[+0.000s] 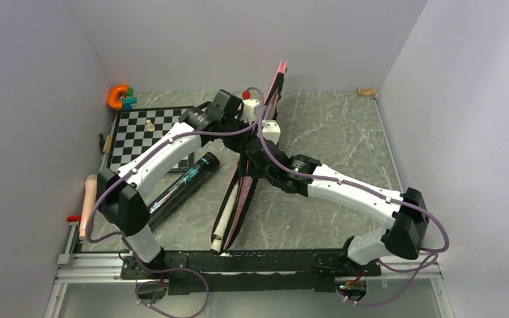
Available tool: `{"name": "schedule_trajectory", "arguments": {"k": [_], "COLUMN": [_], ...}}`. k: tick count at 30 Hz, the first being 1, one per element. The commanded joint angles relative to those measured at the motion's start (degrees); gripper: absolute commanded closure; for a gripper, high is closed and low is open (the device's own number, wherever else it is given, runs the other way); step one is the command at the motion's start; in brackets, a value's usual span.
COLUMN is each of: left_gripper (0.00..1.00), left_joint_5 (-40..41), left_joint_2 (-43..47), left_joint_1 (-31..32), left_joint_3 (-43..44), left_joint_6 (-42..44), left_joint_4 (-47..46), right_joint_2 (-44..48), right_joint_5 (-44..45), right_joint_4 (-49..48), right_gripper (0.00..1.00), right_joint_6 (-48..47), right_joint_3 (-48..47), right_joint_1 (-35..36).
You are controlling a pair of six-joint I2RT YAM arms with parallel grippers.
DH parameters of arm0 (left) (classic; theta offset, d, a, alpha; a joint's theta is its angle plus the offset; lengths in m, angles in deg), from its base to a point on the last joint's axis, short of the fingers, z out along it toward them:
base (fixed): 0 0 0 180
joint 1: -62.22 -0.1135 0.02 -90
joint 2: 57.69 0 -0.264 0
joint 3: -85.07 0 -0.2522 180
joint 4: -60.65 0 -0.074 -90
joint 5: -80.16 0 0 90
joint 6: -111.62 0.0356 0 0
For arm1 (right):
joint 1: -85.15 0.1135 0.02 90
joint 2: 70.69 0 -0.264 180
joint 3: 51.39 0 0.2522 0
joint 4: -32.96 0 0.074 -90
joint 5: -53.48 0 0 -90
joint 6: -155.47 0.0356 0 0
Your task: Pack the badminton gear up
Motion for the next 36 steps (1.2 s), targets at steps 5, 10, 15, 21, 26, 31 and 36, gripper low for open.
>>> {"name": "schedule_trajectory", "arguments": {"k": [5,10,15,21,26,31,36], "left_gripper": [1.00,1.00,1.00,1.00,1.00,1.00,1.00], "left_joint_5": [0.20,-0.96,0.42,3.32,5.76,7.65,6.47], "left_joint_2": [7.83,9.38,8.89,7.60,6.50,5.59,5.17], "left_joint_1": [0.80,0.53,-0.27,-0.35,-0.38,-0.45,-0.50], "left_joint_3": [0.74,-0.47,-0.17,-1.01,-0.99,-1.64,-1.13], "left_joint_6": [-1.32,-1.58,-3.84,-7.11,-10.17,-12.89,-14.06], "left_joint_4": [-3.51,-2.96,-2.98,-3.76,-3.85,-3.14,-2.57], "right_joint_2": [4.24,8.80,10.42,11.82,6.55,0.65,-3.76], "right_joint_5": [8.26,9.06,7.21,2.95,2.40,2.73,3.86], "right_joint_4": [2.98,3.96,4.96,-1.58,-1.52,-1.52,-0.50], "right_gripper": [0.53,0.62,0.46,0.25,0.12,0.06,0.08], "right_joint_6": [-1.16,-1.06,-1.30,-1.72,-1.69,-2.68,-3.50], "right_joint_3": [0.10,3.21,2.53,1.99,-1.68,-6.59,-9.55], "right_joint_1": [-0.57,-0.61,-0.58,2.09,5.19,7.23,7.29]}}
